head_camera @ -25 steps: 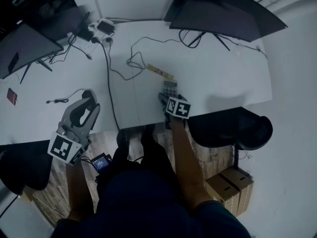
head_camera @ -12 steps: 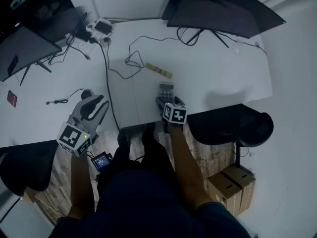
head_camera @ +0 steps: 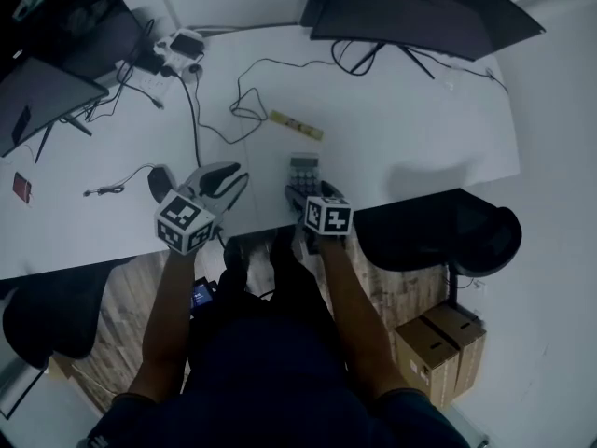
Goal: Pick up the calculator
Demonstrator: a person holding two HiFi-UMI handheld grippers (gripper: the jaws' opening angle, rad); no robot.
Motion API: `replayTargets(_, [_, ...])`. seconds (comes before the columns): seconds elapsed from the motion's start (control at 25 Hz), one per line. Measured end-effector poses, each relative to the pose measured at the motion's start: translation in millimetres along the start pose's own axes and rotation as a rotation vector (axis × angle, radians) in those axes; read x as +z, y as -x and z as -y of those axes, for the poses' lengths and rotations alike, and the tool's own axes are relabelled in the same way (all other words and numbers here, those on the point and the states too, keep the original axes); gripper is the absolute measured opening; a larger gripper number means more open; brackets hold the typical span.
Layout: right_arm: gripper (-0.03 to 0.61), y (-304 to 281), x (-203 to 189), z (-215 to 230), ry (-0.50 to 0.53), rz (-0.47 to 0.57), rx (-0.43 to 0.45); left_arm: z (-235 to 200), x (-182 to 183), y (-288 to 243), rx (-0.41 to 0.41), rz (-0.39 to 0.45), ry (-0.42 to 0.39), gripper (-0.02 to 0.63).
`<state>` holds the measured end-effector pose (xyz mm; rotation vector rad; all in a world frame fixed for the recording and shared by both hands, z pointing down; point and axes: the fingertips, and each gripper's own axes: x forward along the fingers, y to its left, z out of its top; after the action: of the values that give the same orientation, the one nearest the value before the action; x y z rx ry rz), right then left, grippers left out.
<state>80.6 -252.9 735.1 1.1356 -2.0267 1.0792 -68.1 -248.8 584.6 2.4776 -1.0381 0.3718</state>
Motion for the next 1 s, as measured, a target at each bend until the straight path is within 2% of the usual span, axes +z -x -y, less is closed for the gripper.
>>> replayTargets(0.16, [0.449, 4.9, 2.8, -6.3, -0.008, -0.018, 0.100, 2.1, -16.7, -34.0, -0.026, -0.040, 0.035, 0.095])
replayTargets(0.44, [0.446, 11.4, 33.1, 19.1, 0.001, 0.033, 0.123, -2.2, -41.4, -84.3, -0.035, -0.091, 0.099, 0.109])
replayTargets(0.52, [0.408, 9.8, 39.7, 25.5, -0.002, 0.042, 0.131, -4.7, -47.6, -96.2, -0.035, -0.102, 0.117, 0.112])
replayTargets(0.6, [0.327, 8.3, 47.8, 27.2, 0.006, 0.060, 0.144, -7.0, -53.8, -106.8, -0.035, -0.111, 0.135, 0.118])
replayTargets(0.76, [0.325, -1.7, 53.9, 30.6, 0.026, 0.050, 0.163, -9.2, -66.6, -125.3, -0.038, -0.139, 0.162, 0.124])
replayTargets(1.0, [0.271, -17.6, 51.5, 28.0, 0.052, 0.000, 0.226, -11.5, -79.7, -141.3, -0.039, -0.170, 0.203, 0.144])
